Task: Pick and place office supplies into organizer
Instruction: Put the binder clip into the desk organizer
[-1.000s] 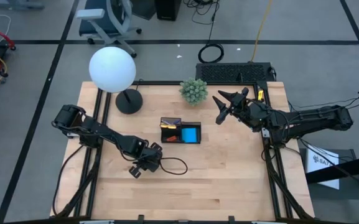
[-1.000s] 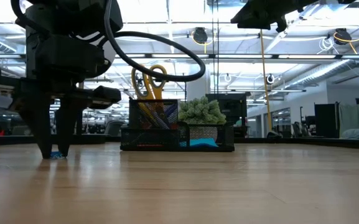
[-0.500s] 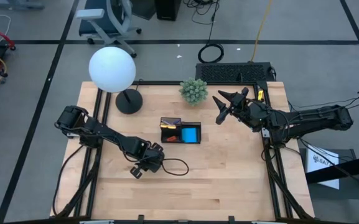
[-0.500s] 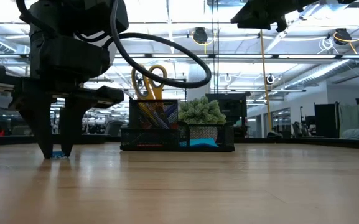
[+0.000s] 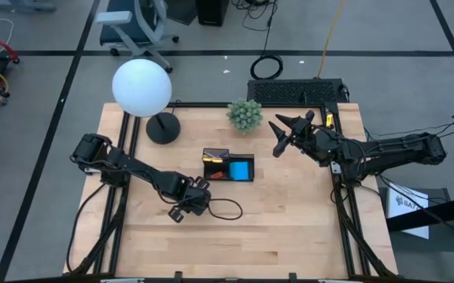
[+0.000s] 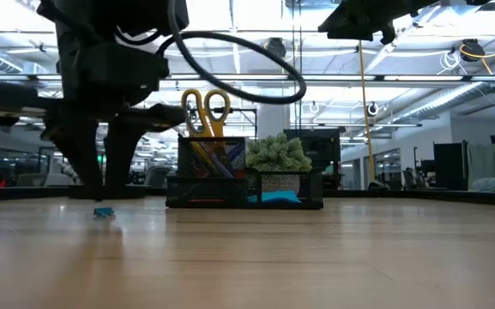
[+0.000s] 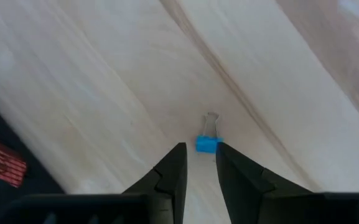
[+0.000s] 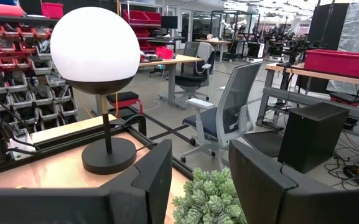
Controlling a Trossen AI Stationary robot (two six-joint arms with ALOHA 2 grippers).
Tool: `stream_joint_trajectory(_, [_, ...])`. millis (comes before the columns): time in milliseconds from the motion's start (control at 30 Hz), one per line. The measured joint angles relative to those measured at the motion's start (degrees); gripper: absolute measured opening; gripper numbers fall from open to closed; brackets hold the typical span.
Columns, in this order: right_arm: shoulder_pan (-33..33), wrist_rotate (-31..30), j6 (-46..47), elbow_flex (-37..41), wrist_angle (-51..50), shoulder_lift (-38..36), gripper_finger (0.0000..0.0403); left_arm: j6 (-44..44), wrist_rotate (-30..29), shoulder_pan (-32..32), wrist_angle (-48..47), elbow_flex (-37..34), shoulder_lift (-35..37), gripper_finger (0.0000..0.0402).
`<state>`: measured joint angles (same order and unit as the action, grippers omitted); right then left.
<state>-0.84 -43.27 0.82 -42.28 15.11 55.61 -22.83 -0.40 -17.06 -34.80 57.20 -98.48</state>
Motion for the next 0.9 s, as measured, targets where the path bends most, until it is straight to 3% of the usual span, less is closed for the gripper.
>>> stream_joint_trajectory(400, [-0.01, 0.0, -0.02, 0.0, 0.0, 0.0, 0.0153, -2.6, 3.72, 0.15, -4.23, 1.45, 0.14, 0.0093])
stream_joint_trajectory(900, [-0.02, 0.0, 0.0, 0.0, 0.0, 0.0, 0.0153, -8.15, 5.5, 1.39, -1.02, 1.52, 0.2, 0.0093])
